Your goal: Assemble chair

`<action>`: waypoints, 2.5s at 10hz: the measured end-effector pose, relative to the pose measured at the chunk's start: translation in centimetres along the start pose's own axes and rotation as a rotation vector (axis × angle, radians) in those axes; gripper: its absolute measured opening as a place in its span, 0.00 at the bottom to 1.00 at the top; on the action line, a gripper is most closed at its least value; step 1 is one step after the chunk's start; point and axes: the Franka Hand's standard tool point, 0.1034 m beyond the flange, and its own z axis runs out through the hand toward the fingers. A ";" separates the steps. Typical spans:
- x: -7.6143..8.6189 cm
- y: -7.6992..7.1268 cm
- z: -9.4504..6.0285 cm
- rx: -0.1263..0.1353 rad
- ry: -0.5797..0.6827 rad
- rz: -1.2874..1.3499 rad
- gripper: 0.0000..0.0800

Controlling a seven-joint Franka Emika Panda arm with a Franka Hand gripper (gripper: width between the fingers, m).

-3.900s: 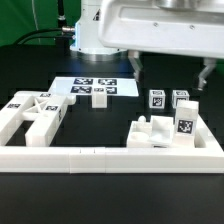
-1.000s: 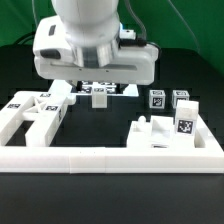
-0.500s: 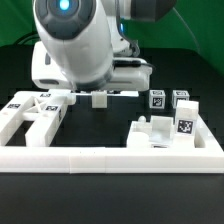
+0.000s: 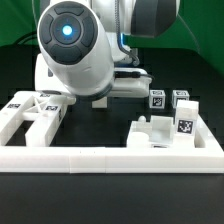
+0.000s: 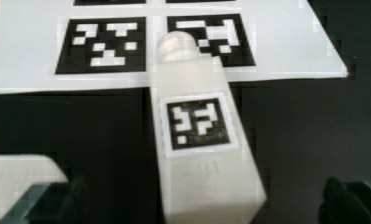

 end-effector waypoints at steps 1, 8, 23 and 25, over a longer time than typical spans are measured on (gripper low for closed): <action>-0.1 0.0 0.5 0.000 -0.009 0.002 0.81; 0.1 0.0 1.4 -0.002 -0.010 0.031 0.36; -1.5 -3.8 -12.2 -0.018 0.208 -0.077 0.36; -1.5 -3.9 -12.7 -0.019 0.219 -0.078 0.36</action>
Offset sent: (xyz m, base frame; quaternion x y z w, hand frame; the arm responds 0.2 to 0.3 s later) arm -0.0073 0.0097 -0.0039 -0.0054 -0.0195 0.0624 0.9978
